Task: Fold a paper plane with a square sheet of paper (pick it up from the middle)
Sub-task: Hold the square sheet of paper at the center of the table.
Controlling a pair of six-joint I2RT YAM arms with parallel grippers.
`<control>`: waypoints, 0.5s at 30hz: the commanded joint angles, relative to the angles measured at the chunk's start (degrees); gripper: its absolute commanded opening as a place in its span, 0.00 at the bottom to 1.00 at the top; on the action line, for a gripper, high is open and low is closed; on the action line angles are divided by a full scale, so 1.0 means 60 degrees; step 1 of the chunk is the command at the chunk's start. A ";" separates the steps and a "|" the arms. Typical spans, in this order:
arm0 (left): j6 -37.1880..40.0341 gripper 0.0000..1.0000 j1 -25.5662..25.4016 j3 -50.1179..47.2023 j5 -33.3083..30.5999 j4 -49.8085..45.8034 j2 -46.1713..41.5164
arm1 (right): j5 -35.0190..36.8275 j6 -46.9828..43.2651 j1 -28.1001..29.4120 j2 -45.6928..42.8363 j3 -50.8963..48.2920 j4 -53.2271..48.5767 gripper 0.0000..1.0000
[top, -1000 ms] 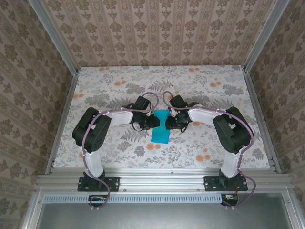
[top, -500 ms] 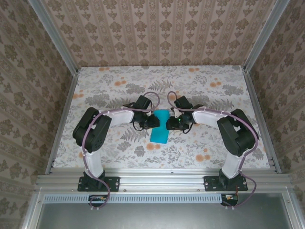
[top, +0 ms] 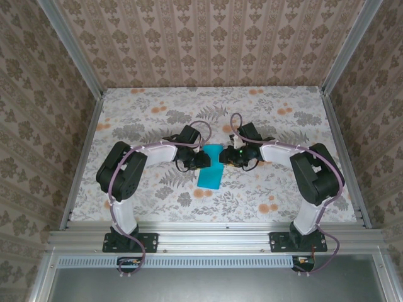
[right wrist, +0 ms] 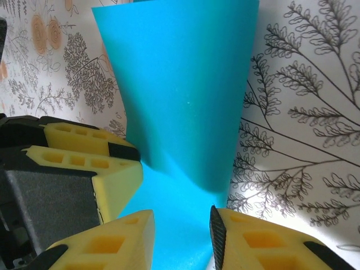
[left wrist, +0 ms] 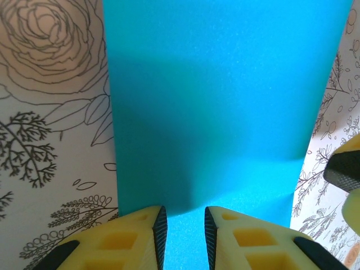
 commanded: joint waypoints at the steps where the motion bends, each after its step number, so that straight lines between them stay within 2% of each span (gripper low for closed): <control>1: 0.0284 0.29 0.0021 0.0180 -0.0206 -0.0462 -0.0064 | -0.0415 0.0278 0.0052 0.0297 0.0258 0.0343 0.34; 15: 0.0329 0.29 0.0079 0.0305 -0.0015 -0.0366 0.0081 | -0.0626 0.0535 0.0048 0.0963 0.0321 0.0917 0.34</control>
